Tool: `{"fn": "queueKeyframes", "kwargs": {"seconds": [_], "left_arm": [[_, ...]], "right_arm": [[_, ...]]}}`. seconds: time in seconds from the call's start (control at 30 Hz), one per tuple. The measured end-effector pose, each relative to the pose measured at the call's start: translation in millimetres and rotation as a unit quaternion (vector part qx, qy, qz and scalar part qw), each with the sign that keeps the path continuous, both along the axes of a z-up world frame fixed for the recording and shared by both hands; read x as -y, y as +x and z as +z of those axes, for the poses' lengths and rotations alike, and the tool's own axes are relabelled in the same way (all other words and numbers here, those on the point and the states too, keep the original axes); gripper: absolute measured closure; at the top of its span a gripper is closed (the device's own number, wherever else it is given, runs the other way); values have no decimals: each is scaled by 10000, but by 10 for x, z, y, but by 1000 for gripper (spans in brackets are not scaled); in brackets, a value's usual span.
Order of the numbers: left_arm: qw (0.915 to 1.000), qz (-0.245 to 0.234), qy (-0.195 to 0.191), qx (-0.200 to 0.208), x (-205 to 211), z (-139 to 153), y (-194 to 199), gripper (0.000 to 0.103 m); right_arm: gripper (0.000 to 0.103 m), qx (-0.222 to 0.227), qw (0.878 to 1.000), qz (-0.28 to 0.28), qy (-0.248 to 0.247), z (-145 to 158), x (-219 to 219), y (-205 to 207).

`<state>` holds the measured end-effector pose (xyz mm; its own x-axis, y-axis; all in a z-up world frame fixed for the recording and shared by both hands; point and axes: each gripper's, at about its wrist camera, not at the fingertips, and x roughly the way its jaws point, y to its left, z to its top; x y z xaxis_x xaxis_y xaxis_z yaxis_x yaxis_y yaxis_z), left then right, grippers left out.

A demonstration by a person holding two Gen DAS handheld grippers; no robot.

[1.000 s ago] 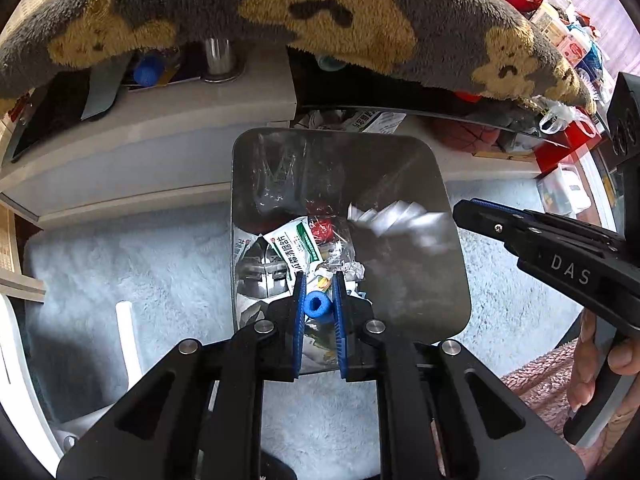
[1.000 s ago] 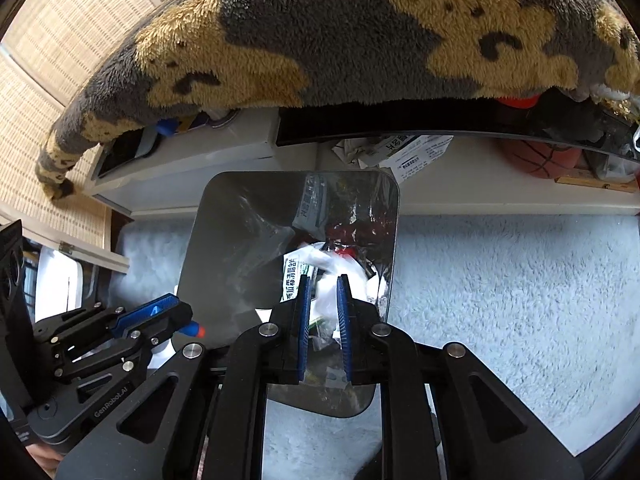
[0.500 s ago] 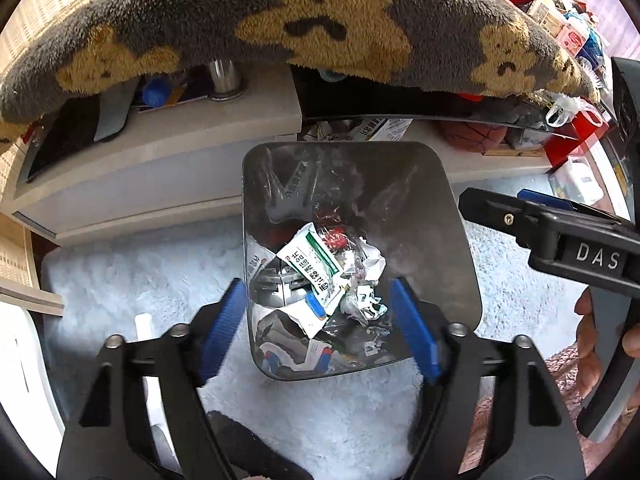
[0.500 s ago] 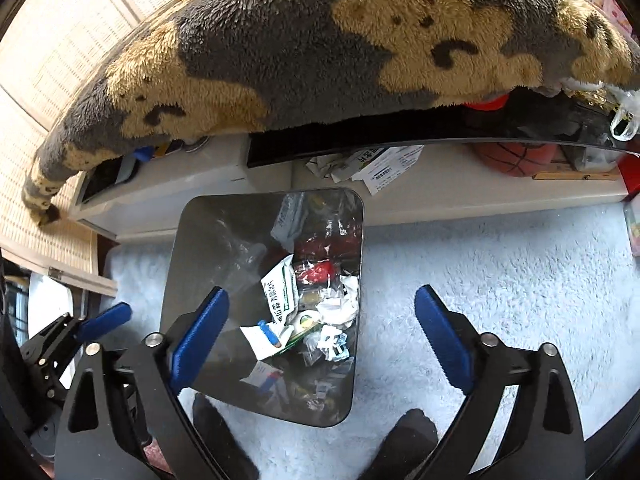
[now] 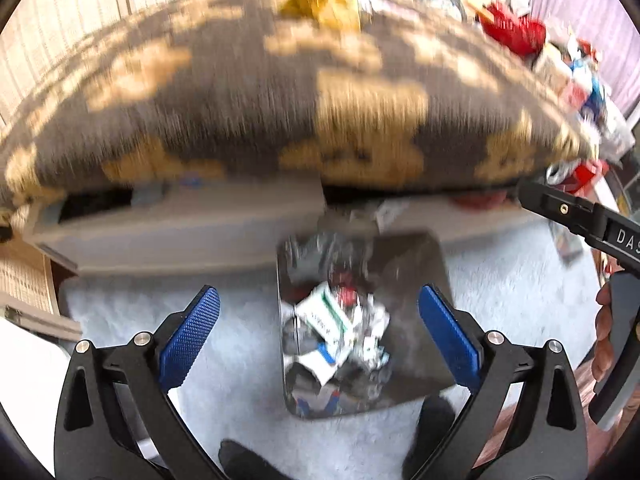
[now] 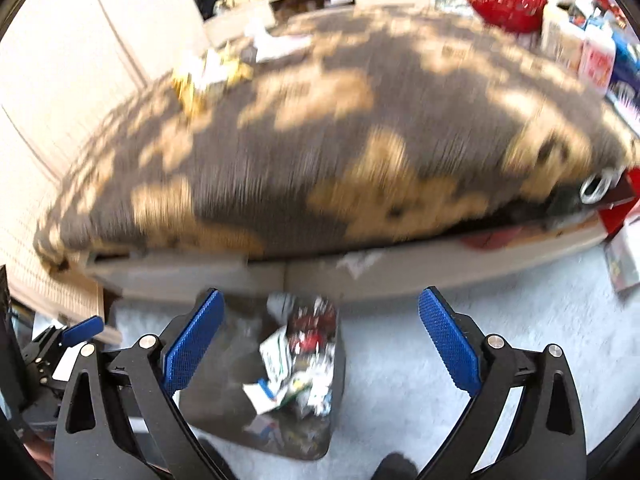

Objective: Collect trash
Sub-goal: 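Grasp the yellow crumpled wrapper with the left tool while the right tool grasps the round white lid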

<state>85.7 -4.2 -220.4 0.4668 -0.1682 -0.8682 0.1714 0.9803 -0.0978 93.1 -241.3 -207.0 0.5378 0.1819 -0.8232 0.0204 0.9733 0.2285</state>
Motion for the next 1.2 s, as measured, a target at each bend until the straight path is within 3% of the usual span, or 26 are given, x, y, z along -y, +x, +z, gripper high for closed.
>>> {"fn": "queueKeyframes", "kwargs": {"seconds": [0.33,0.53,0.97,1.07,1.17,1.2], "left_arm": [[9976,235,-90,641,76,645,880,8],[9954,320,-30,907,168,853,1475,8],[9965,276,13,787,340,620,2292,9],[9971,220,-25,721,362,524,2395,15],[9970,66,-205,744,376,475,2447,39],[9968,27,-259,760,380,475,2454,57]], "right_arm": [[5,590,9979,-126,-240,599,224,872],[5,692,9970,-193,-288,686,262,1436],[5,712,9972,-14,-230,559,67,2168],[5,665,9977,-15,-106,515,47,2288],[5,620,9980,61,-44,446,-31,2412],[5,597,9982,95,-23,421,-65,2454]]}}
